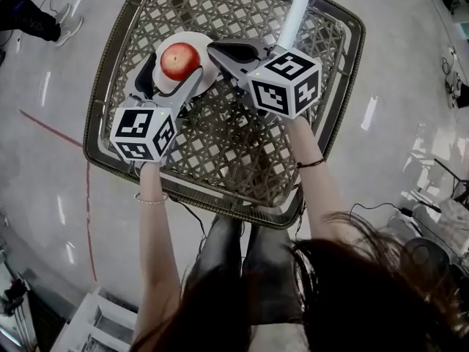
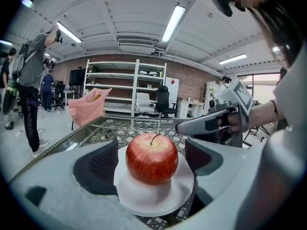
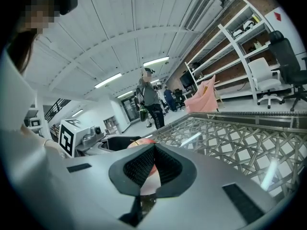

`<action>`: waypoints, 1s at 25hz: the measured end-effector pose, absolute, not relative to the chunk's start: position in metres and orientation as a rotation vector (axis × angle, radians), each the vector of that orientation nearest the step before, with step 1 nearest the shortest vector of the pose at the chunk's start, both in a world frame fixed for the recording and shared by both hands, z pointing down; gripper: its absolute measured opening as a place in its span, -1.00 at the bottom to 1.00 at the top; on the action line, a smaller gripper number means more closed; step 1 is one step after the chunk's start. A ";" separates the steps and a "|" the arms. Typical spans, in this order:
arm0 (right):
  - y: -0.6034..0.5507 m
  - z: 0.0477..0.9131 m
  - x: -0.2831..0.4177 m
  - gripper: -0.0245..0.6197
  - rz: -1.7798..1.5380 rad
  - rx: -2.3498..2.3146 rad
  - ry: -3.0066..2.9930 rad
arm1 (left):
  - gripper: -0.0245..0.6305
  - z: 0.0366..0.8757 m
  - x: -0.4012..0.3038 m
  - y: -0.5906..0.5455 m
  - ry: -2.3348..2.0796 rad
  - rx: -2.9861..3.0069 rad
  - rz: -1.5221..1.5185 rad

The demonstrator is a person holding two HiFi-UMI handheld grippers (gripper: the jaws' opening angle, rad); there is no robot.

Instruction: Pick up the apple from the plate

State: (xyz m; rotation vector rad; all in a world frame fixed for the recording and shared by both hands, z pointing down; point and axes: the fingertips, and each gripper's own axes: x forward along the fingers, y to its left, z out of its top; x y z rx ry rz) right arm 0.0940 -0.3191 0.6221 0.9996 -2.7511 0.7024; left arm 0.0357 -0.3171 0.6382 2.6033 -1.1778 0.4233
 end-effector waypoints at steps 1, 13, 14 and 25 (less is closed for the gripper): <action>-0.320 0.623 0.094 -0.90 0.704 1.000 -2.751 | 0.39 0.639 0.037 -0.318 -1.168 2.612 0.438; -0.322 0.632 0.097 -0.90 0.732 1.010 -2.731 | 0.40 0.653 0.046 -0.327 -1.098 2.609 0.518; -0.322 0.633 0.097 -0.90 0.734 1.011 -2.730 | 0.40 0.655 0.047 -0.327 -1.088 2.612 0.541; -0.325 0.634 0.098 -0.90 0.736 1.021 -2.731 | 0.39 0.661 0.047 -0.332 -1.126 2.600 0.614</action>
